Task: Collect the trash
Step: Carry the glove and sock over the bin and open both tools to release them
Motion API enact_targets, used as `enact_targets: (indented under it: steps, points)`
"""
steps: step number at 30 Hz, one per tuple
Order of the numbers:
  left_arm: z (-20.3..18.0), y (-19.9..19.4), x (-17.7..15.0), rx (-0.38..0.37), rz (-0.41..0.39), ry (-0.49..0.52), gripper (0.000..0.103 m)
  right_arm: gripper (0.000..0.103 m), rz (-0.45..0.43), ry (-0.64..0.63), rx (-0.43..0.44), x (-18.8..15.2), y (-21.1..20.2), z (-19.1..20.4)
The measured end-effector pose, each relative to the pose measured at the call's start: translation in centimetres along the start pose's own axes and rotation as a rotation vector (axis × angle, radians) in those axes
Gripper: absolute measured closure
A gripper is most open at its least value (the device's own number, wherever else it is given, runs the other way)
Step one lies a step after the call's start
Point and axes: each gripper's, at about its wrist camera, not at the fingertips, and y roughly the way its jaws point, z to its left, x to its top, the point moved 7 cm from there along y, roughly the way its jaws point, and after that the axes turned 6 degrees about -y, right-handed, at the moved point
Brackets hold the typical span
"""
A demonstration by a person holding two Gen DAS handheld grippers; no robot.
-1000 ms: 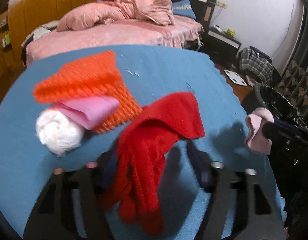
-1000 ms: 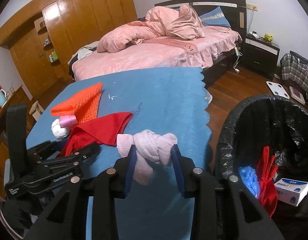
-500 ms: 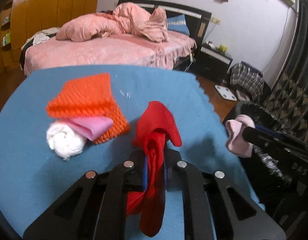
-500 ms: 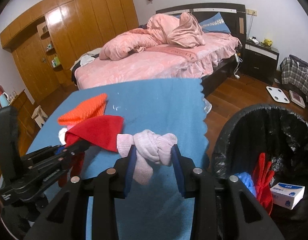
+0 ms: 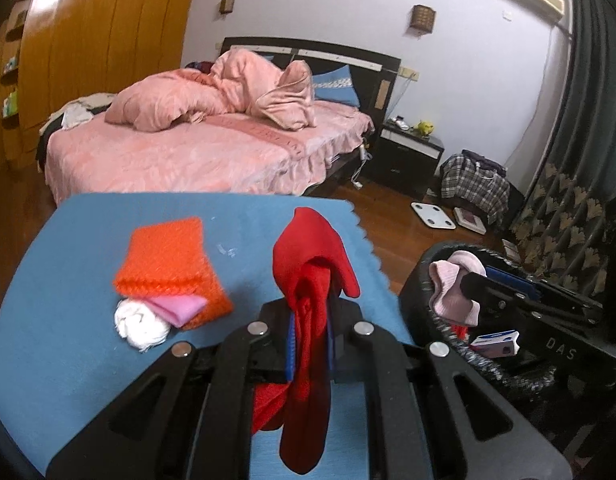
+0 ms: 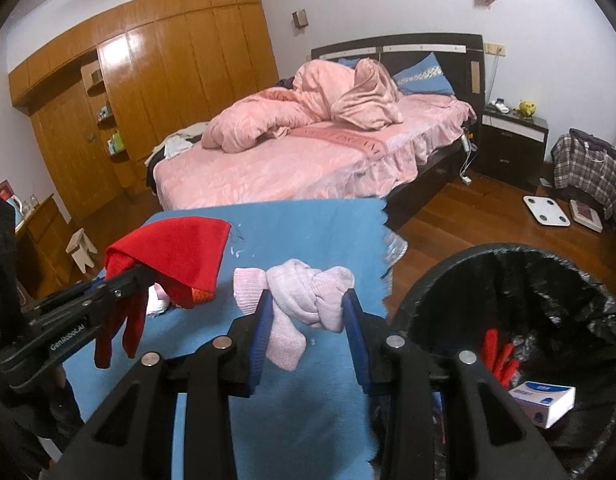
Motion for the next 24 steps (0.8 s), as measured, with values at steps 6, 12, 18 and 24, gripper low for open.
enact_targets:
  steps: [6,12,18,24]
  points:
    - [-3.7,-0.4,0.4,-0.054,-0.009,0.035,0.093,0.068,-0.04,0.015,-0.038,0.6,-2.6,-2.3]
    - [-7.9,-0.1,0.4,-0.113,-0.011,0.077,0.093,0.068,-0.072,0.046,-0.099,0.7,-5.1,-5.8]
    - [-12.5,0.9,0.0,-0.175,-0.004,0.117,0.093,0.068,-0.088,0.069,-0.168,0.1,-7.3,-9.9]
    - [-16.9,2.8,-0.9,-0.231,0.016,0.153,0.093,0.068,-0.078,0.103,-0.232,-1.4,-8.8,-13.8]
